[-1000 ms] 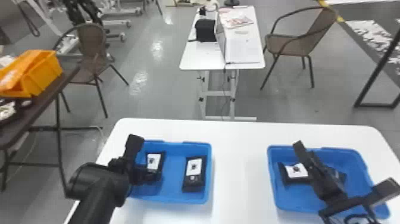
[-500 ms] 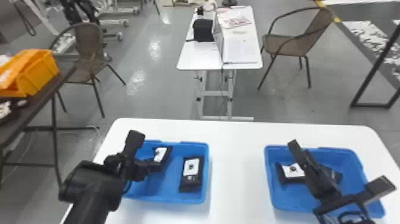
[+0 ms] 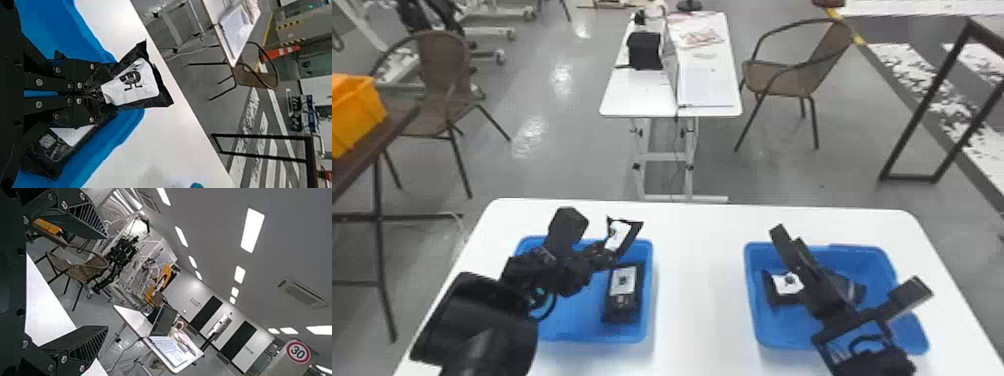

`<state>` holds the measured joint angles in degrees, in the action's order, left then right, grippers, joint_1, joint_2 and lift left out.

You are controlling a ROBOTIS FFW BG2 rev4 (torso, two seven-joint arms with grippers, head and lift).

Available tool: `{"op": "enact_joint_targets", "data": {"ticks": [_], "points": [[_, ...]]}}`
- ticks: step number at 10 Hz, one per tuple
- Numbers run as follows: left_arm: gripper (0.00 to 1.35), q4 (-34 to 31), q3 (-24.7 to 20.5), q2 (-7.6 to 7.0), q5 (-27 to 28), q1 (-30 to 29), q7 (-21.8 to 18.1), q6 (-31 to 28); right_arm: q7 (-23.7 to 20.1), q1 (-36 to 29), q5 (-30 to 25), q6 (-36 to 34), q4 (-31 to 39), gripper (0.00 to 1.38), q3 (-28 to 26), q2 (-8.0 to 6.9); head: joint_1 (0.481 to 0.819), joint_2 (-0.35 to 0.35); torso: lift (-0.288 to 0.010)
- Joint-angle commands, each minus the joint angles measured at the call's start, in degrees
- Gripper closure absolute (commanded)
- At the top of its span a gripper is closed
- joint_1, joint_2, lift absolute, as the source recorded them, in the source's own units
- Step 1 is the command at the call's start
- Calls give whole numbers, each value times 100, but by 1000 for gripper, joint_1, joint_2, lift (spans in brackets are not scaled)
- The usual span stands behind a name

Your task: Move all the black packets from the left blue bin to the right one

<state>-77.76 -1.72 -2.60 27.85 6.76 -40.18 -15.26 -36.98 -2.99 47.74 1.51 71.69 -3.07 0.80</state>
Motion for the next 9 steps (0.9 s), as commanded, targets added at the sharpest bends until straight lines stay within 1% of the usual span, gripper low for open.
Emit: {"op": "enact_joint_targets", "data": {"ticks": [1,2,3,4,5,6,7,8,9], "points": [[1214,-117,339,76,-263,36,1,401,-19,106,-55,-99,-6,214,140,25,695,0,0],[1213,-64,524,137,-482,150,-8,735,-19,185,-90,-116,-41,216,246,51,695,-23,0],[1213,191,770,146,-746,335,-34,1042,-28,264,-142,-116,-67,216,307,60,695,-36,0],[1213,586,1033,146,-1080,633,-280,1306,-19,387,-186,-125,-138,216,342,60,695,-60,0],[1213,929,1473,49,-1317,959,-465,1359,-28,528,-257,-125,-190,216,342,60,695,-93,0],[1213,1324,1860,-12,-1625,1275,-640,1464,-37,695,-345,-125,-243,216,360,60,695,-121,0],[1213,1535,2088,-12,-1722,1451,-728,1473,-63,826,-380,-125,-296,216,413,60,695,-145,0],[1213,1685,2158,32,-1854,1521,-746,1473,-90,905,-389,-125,-296,209,509,69,695,-154,0],[1213,1702,2150,49,-1950,1512,-737,1490,-81,967,-459,-125,-349,208,571,60,695,-162,0]]}}
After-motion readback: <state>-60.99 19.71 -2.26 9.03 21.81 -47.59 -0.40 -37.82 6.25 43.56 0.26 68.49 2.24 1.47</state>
